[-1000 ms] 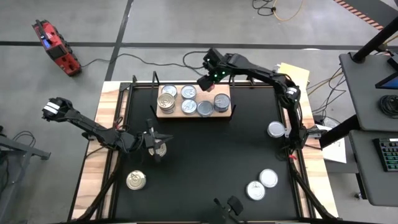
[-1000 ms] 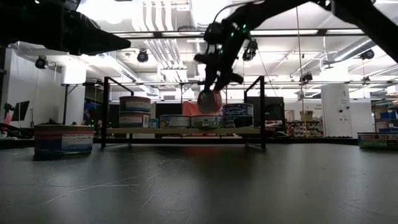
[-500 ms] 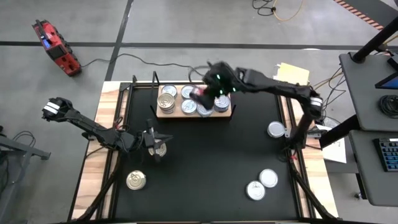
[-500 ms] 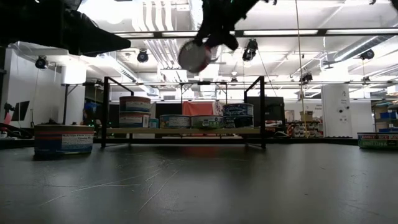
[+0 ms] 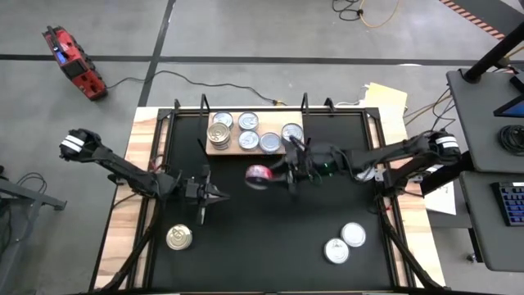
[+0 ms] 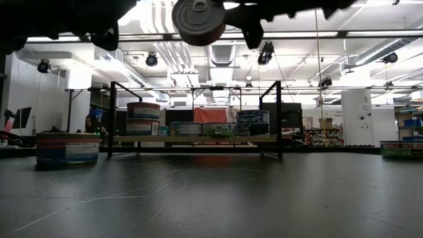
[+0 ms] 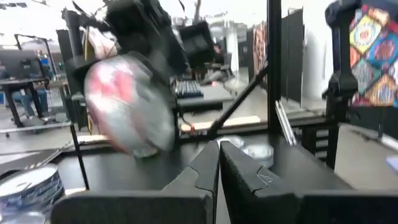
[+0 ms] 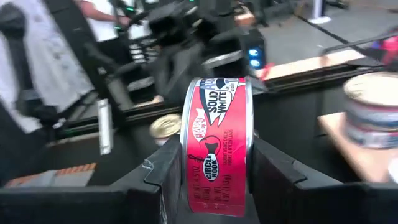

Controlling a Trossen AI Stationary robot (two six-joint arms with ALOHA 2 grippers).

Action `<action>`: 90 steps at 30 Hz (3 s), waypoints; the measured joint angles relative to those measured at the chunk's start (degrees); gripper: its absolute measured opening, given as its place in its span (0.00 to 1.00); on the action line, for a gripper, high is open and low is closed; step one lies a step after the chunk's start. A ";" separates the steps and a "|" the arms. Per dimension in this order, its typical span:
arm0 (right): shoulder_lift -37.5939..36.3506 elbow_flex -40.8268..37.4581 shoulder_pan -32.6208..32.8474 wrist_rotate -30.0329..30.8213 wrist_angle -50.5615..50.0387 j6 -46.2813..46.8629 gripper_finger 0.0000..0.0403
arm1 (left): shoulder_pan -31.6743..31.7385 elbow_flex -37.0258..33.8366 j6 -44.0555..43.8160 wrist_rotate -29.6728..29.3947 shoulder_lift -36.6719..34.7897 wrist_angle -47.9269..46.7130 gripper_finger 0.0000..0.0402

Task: Stack canned seafood by type on shelf
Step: Put the red tuna can on the shelf

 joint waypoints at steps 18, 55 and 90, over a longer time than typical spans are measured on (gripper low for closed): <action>0.06 -10.06 10.03 7.46 13.84 -2.55 0.35 | 0.02 6.94 -4.67 -1.10 14.92 11.71 0.30; 0.11 -10.13 6.92 7.44 7.34 -17.58 0.35 | 3.38 8.26 -1.26 -9.92 21.20 9.84 0.66; 0.15 -10.14 6.99 7.05 9.03 -17.12 0.44 | 8.79 17.11 5.58 0.44 28.81 8.99 0.29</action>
